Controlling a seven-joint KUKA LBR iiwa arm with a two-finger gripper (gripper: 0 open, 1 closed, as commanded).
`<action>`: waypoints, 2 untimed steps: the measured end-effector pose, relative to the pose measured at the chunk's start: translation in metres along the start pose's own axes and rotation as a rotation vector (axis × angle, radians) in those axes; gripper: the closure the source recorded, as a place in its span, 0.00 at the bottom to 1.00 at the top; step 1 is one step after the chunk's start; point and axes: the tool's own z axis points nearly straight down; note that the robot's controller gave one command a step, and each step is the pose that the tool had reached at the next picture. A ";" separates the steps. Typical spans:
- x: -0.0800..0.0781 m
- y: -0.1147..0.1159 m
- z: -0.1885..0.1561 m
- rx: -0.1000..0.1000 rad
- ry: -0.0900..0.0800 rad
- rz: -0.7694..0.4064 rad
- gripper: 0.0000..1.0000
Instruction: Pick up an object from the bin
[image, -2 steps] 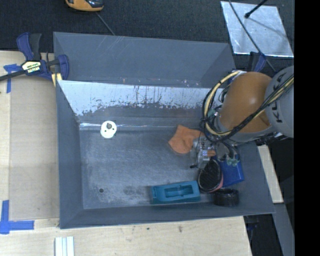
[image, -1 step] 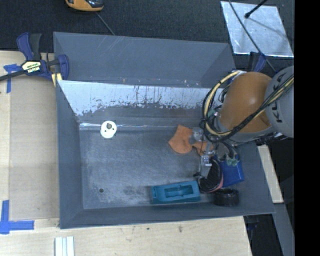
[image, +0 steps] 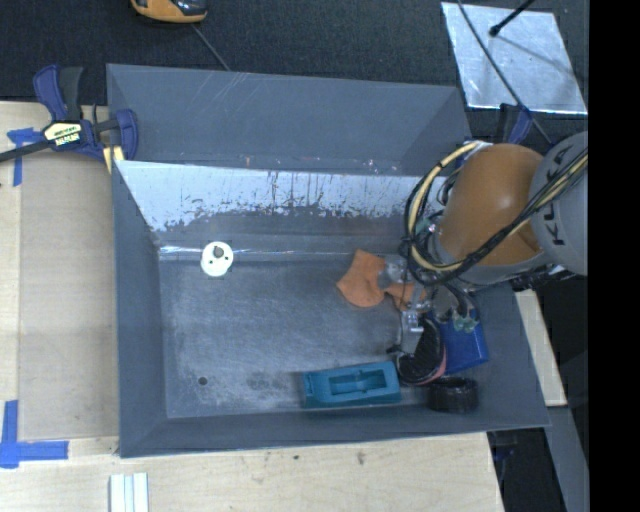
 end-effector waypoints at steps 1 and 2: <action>-0.044 0.006 0.027 0.000 -0.007 0.036 0.00; -0.040 0.008 0.037 0.000 -0.006 0.037 1.00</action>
Offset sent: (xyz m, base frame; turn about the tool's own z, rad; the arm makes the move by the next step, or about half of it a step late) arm 0.0386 0.0056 -0.0394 0.0352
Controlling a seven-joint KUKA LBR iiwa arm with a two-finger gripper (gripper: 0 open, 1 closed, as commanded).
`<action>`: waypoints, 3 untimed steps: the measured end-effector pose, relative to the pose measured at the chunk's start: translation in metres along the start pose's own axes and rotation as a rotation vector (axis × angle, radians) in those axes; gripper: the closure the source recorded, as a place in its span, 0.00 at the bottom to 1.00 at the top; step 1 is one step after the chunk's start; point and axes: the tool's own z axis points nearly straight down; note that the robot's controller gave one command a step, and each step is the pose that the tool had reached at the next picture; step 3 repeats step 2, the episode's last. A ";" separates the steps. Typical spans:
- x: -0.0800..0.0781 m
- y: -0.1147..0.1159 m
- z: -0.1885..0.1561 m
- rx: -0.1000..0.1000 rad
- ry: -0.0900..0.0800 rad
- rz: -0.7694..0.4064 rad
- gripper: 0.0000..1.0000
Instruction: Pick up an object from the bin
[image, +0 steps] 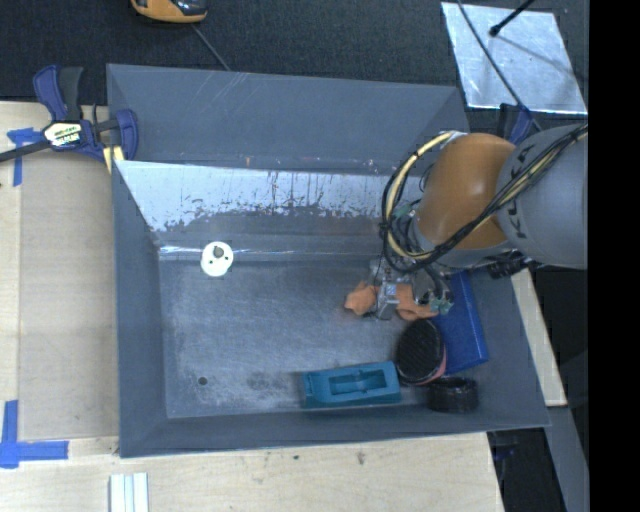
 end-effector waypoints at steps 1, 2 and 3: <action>0.000 0.000 0.000 0.000 0.000 -0.001 1.00; 0.029 -0.009 -0.136 0.000 0.003 -0.001 1.00; 0.029 -0.009 -0.136 0.000 0.003 -0.001 1.00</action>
Offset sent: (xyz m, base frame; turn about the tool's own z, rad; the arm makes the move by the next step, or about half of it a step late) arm -0.0315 -0.0057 0.1351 -0.0027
